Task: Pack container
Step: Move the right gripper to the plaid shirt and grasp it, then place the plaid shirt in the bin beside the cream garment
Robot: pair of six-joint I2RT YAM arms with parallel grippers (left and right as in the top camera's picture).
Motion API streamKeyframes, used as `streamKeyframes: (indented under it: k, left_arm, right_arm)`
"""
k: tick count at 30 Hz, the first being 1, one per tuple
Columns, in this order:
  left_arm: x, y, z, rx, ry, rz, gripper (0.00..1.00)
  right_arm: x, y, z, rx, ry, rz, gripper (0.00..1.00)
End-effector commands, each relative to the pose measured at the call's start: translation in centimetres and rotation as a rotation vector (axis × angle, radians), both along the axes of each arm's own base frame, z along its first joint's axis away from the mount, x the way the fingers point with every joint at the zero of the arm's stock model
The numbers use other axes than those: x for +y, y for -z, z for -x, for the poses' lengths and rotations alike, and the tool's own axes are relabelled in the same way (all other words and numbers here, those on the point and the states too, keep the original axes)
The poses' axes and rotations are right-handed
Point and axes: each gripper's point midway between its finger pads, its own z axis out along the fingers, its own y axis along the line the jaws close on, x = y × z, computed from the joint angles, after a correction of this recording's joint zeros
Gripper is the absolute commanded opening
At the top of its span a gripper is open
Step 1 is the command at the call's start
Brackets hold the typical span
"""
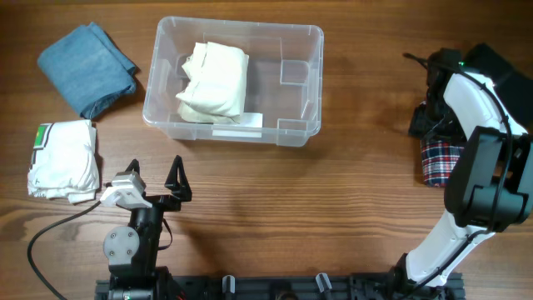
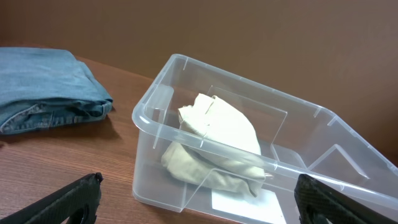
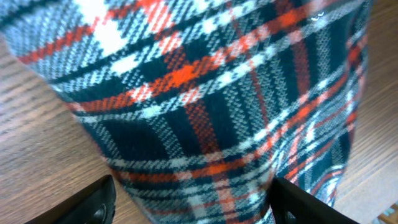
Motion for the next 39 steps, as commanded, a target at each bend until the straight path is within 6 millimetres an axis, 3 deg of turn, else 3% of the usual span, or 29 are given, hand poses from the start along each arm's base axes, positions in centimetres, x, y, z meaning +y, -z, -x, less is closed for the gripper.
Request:
streamKeyframes:
  k: [1, 3, 4, 5, 6, 9, 11, 14, 17, 19, 21, 23, 25, 26, 29, 31, 32, 34, 36, 38, 39]
  left_arm:
    - [0.2, 0.1, 0.0, 0.0, -0.006, -0.009, 1.0]
    - [0.2, 0.1, 0.0, 0.0, -0.006, -0.009, 1.0]
    - [0.2, 0.1, 0.0, 0.0, -0.006, -0.009, 1.0]
    - [0.2, 0.1, 0.0, 0.0, -0.006, -0.009, 1.0]
    - [0.2, 0.1, 0.0, 0.0, -0.006, -0.009, 1.0]
    - [0.2, 0.1, 0.0, 0.0, -0.006, -0.009, 1.0]
    - [0.2, 0.1, 0.0, 0.0, -0.006, -0.009, 1.0]
    - [0.2, 0.1, 0.0, 0.0, -0.006, -0.009, 1.0]
    - [0.2, 0.1, 0.0, 0.0, -0.006, -0.009, 1.0]
    - [0.2, 0.1, 0.0, 0.0, -0.007, -0.009, 1.0]
    - [0.2, 0.1, 0.0, 0.0, -0.006, -0.009, 1.0]
    - [0.2, 0.1, 0.0, 0.0, -0.006, -0.009, 1.0]
    - [0.2, 0.1, 0.0, 0.0, -0.006, -0.009, 1.0]
    - [0.2, 0.1, 0.0, 0.0, -0.006, -0.009, 1.0]
    - [0.2, 0.1, 0.0, 0.0, -0.006, -0.009, 1.0]
    - [0.2, 0.1, 0.0, 0.0, -0.006, -0.009, 1.0]
    - [0.2, 0.1, 0.0, 0.0, -0.007, -0.009, 1.0]
    - [0.2, 0.1, 0.0, 0.0, -0.006, -0.009, 1.0]
    - [0.2, 0.1, 0.0, 0.0, -0.006, -0.009, 1.0]
    - [0.2, 0.1, 0.0, 0.0, -0.006, -0.009, 1.0]
    - [0.2, 0.1, 0.0, 0.0, -0.006, -0.009, 1.0]
  right_arm:
    - [-0.6, 1.4, 0.5, 0.01, 0.009, 0.021, 0.6]
    - [-0.6, 1.4, 0.3, -0.002, 0.01, 0.023, 0.47]
    - [-0.6, 1.4, 0.2, -0.008, 0.014, 0.024, 0.33]
    - [-0.6, 1.4, 0.1, -0.012, 0.021, 0.026, 0.09]
    - [-0.6, 1.4, 0.1, -0.016, 0.033, 0.028, 0.04]
    - [-0.4, 1.3, 0.0, -0.023, 0.039, 0.017, 0.04]
    - [0.9, -0.2, -1.3, -0.072, 0.039, -0.064, 0.04]
    - [3.6, -5.8, -4.8, -0.22, -0.04, -0.231, 0.04]
    - [8.7, -15.6, -7.9, -0.479, -0.196, -0.492, 0.04]
    - [12.1, -21.7, -8.1, -0.649, -0.313, -0.633, 0.04]
    - [14.9, -26.1, -7.5, -0.772, -0.373, -0.714, 0.04]
    - [17.2, -30.0, -6.9, -0.883, -0.366, -0.744, 0.04]
    - [21.1, -33.5, -6.8, -0.989, -0.374, -0.791, 0.04]
    - [23.0, -34.4, -7.2, -1.026, -0.363, -0.784, 0.04]
    - [29.9, -33.6, -8.3, -1.048, -0.403, -0.724, 0.04]
    - [33.4, -31.2, -9.0, -1.018, -0.412, -0.668, 0.04]
    - [35.2, -29.0, -9.5, -0.98, -0.408, -0.639, 0.04]
    - [36.8, -26.0, -10.1, -0.926, -0.397, -0.605, 0.04]
    - [38.3, -21.7, -11.0, -0.847, -0.375, -0.585, 0.04]
    - [38.8, -17.3, -11.9, -0.768, -0.341, -0.561, 0.04]
    - [38.9, -16.1, -12.1, -0.746, -0.326, -0.555, 0.04]
